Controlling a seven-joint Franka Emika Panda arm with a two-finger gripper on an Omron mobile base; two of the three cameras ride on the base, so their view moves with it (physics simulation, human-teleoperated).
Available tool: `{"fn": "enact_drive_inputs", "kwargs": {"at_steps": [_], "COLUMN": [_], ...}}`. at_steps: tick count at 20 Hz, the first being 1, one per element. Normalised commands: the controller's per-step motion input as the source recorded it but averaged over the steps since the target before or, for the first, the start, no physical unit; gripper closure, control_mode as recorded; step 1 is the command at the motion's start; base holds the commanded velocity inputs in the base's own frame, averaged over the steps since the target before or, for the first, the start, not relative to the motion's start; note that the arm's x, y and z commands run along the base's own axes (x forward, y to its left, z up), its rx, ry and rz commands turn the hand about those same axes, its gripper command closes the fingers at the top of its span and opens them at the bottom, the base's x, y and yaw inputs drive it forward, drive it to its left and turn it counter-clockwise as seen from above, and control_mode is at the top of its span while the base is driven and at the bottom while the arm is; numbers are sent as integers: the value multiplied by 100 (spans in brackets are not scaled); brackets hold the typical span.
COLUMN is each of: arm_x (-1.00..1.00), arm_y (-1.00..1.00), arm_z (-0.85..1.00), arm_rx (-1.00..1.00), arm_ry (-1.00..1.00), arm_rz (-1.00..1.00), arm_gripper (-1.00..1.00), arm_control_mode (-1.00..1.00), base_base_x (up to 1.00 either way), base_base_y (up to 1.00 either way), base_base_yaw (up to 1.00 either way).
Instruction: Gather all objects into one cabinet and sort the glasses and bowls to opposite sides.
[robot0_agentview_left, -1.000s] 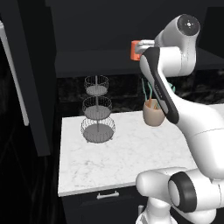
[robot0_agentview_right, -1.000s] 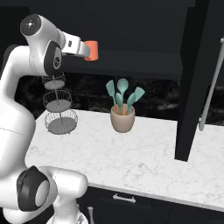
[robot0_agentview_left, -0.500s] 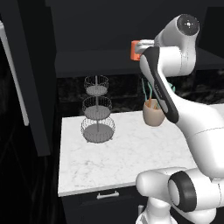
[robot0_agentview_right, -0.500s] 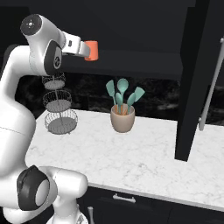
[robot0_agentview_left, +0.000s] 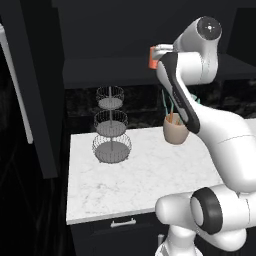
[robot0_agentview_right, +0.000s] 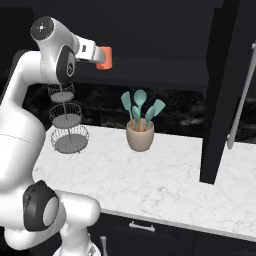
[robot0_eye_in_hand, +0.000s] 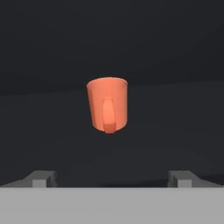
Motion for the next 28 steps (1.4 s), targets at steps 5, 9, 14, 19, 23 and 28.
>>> {"fn": "enact_drive_inputs", "kwargs": {"at_steps": [5, 9, 14, 19, 23, 28], "arm_x": [28, 30, 27, 30, 23, 25], "arm_y": [0, 0, 0, 0, 0, 0], "arm_z": [0, 0, 0, 0, 0, 0], "arm_rx": [0, 0, 0, 0, 0, 0], "arm_ry": [0, 0, 0, 0, 0, 0], "arm_rz": [0, 0, 0, 0, 0, 0], "arm_gripper": [-100, -100, -100, -100, -100, -100], "arm_control_mode": [-100, -100, -100, -100, -100, -100], "base_base_x": [0, 0, 0, 0, 0, 0], "base_base_y": [0, 0, 0, 0, 0, 0], "base_base_yaw": [0, 0, 0, 0, 0, 0]}}
